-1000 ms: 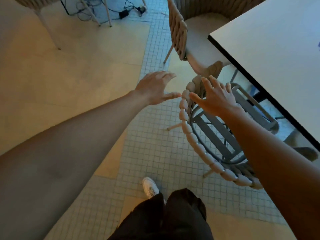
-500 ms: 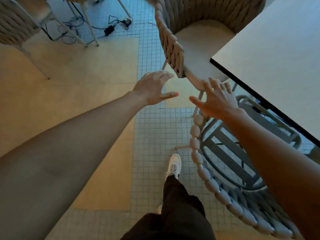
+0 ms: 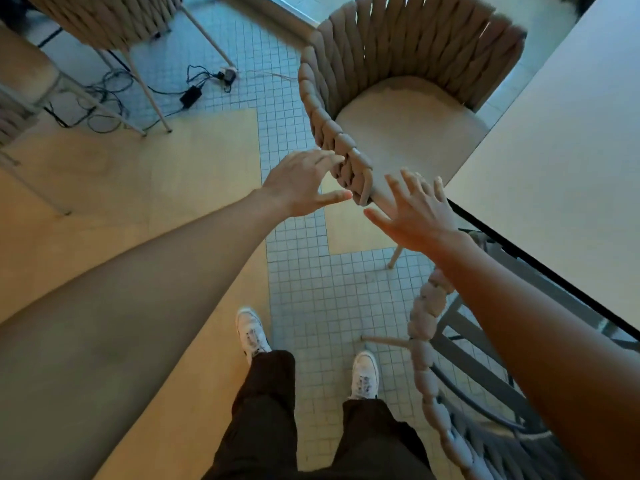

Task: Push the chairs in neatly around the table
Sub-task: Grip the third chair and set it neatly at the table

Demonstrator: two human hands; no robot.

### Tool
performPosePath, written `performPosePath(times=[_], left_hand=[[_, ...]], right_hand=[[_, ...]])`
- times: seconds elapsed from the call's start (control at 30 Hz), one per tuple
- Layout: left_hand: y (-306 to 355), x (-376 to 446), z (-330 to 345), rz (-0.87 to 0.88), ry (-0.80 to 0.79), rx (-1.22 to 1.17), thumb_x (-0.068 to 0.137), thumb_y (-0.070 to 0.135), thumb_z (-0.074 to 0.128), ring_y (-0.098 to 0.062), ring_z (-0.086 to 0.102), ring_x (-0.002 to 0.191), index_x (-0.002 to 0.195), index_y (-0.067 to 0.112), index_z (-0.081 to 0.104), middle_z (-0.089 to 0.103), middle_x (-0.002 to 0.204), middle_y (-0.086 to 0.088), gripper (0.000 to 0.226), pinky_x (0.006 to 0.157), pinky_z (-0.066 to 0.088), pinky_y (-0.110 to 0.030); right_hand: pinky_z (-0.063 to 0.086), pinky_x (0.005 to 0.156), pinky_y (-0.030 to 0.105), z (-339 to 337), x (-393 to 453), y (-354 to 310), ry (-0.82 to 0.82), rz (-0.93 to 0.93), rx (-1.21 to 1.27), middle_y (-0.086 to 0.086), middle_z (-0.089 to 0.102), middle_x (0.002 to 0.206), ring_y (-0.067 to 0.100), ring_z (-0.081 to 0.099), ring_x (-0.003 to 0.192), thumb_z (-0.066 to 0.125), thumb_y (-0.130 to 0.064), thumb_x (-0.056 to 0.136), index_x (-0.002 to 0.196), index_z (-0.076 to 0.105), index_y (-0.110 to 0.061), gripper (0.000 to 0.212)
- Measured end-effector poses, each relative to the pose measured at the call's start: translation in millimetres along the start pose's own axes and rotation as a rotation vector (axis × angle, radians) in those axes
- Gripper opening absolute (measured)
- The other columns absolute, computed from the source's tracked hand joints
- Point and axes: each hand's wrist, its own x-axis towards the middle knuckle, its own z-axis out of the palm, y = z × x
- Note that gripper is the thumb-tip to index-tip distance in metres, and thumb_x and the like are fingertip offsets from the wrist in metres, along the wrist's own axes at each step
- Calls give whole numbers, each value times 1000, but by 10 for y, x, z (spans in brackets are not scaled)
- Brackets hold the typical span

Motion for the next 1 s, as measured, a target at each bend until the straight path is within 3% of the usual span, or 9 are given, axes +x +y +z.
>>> performPosePath(times=[0.37,0.57,1.0], left_hand=[[-1346,775,-299,261,-48,28,91,75,46,-27,41,143,152,21,39,47,154,-4,82,115,35,-53],[-1880,1107,-385,377,-79,69,92,74,45,-25,41,143,153,21,40,45,155,-3,81,116,33,-47],[-2330,2325,-456,515,-166,192,93,72,42,-29,42,142,152,21,42,46,154,-7,78,116,33,-47]], right_hand=[[6,124,60,97,889,-862,50,285,77,13,23,166,33,19,153,33,-81,89,154,25,-27,84],[3,124,58,136,1265,-1252,71,400,171,14,23,167,33,20,154,34,-81,90,158,23,-34,83],[4,125,58,310,2156,-1070,19,502,240,12,19,169,31,17,155,30,-82,89,161,17,-25,93]])
